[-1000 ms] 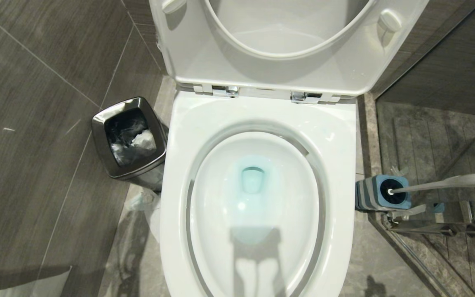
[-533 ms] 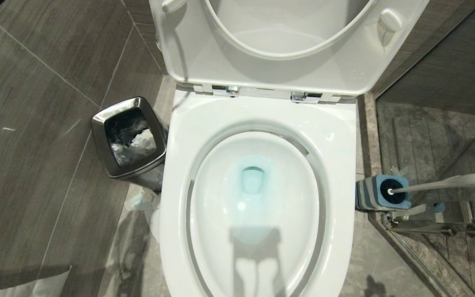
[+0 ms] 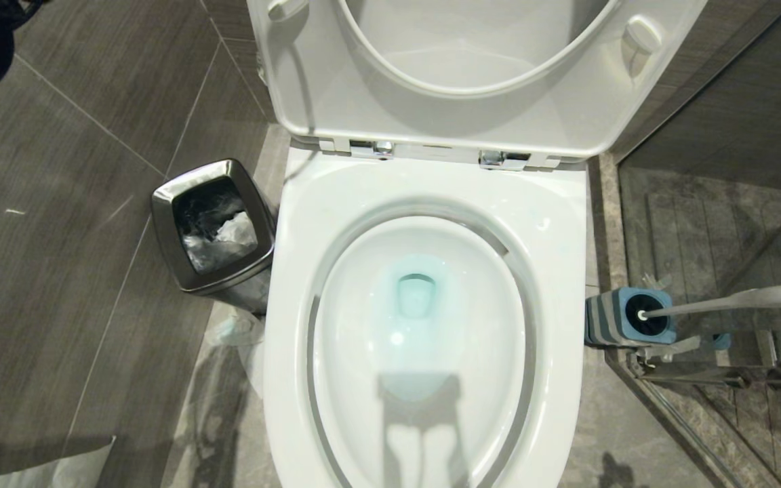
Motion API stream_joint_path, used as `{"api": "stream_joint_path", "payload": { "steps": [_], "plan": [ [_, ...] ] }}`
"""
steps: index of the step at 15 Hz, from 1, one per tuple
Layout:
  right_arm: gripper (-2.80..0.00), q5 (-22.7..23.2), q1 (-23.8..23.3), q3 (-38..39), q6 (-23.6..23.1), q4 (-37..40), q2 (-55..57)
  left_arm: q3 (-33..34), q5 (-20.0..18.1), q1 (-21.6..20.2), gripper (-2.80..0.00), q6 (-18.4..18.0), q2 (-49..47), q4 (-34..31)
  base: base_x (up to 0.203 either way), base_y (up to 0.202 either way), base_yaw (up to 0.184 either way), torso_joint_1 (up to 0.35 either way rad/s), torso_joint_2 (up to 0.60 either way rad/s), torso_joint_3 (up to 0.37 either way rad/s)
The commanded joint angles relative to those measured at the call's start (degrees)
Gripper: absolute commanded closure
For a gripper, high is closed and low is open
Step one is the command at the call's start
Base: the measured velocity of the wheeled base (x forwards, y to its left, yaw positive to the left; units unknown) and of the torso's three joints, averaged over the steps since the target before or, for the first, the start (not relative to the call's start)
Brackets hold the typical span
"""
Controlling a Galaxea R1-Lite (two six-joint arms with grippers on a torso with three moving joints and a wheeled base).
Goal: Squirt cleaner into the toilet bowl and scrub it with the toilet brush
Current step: Flush the toilet
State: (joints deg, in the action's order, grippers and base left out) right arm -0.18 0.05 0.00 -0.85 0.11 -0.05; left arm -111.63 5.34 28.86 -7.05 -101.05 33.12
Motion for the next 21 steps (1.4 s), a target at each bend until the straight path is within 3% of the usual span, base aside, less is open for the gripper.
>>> {"api": "stream_joint_path", "payload": {
  "steps": [1, 21],
  "plan": [
    [0.0, 0.0, 0.0, 0.1, 0.0, 0.0, 0.0, -0.1, 0.0, -0.4, 0.0, -0.1, -1.1, 0.0, 0.0, 0.0, 0.0, 0.0, 0.0, 0.0],
    [0.0, 0.0, 0.0, 0.1, 0.0, 0.1, 0.0, 0.0, 0.3, -1.6, 0.0, -2.5, -13.1, 2.5, 0.0, 0.0, 0.0, 0.0, 0.0, 0.0]
  ]
}}
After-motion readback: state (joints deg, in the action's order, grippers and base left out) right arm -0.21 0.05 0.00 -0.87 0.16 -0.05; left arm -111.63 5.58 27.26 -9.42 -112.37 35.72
